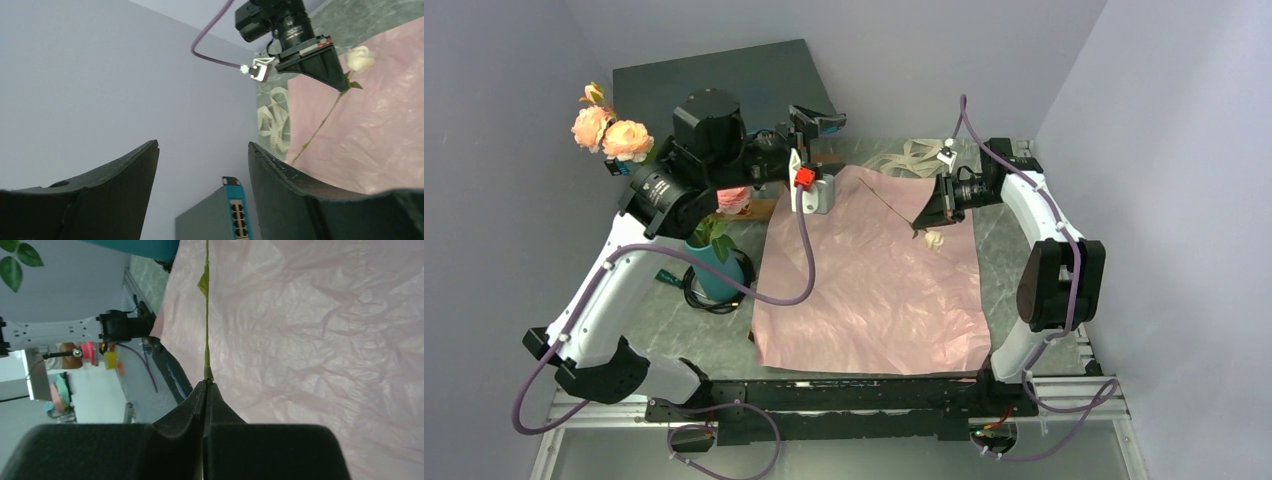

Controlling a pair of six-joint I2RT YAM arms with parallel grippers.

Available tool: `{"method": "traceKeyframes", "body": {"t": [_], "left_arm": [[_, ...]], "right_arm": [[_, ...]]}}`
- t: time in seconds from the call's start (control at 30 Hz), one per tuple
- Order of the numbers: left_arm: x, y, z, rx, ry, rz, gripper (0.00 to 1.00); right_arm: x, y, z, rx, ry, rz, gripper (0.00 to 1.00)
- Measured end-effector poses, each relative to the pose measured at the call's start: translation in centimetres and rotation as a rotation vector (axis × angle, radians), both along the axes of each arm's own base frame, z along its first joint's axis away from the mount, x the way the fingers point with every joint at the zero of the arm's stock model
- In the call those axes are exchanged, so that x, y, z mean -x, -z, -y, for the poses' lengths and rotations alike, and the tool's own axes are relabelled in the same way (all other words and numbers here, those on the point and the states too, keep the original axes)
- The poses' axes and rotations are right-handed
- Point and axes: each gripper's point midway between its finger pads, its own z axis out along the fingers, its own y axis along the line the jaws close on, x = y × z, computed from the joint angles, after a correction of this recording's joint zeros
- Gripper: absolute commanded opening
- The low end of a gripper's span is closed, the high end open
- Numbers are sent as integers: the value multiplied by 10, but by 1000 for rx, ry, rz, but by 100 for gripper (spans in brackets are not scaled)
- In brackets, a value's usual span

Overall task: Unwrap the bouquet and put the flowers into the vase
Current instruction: Pick up the fake flower from the wrapping paper.

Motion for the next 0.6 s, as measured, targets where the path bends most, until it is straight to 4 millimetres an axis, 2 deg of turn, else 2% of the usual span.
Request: {"method": "traceKeyframes", "body": {"t": [0.17, 0.27, 0.4, 0.6], "left_arm": [[12, -26, 3, 11, 27, 113, 72], [28, -18, 14, -27, 82, 167, 70], [46, 13, 36, -110, 154, 180, 67], [67, 99, 74, -292, 233, 135, 57]], "right_arm": [[2, -14, -7, -74, 33, -52, 0], [6, -20, -12, -127, 47, -98, 0], [14, -23, -18, -198, 50, -177, 0], [29, -26, -23, -290, 47, -286, 0]]}}
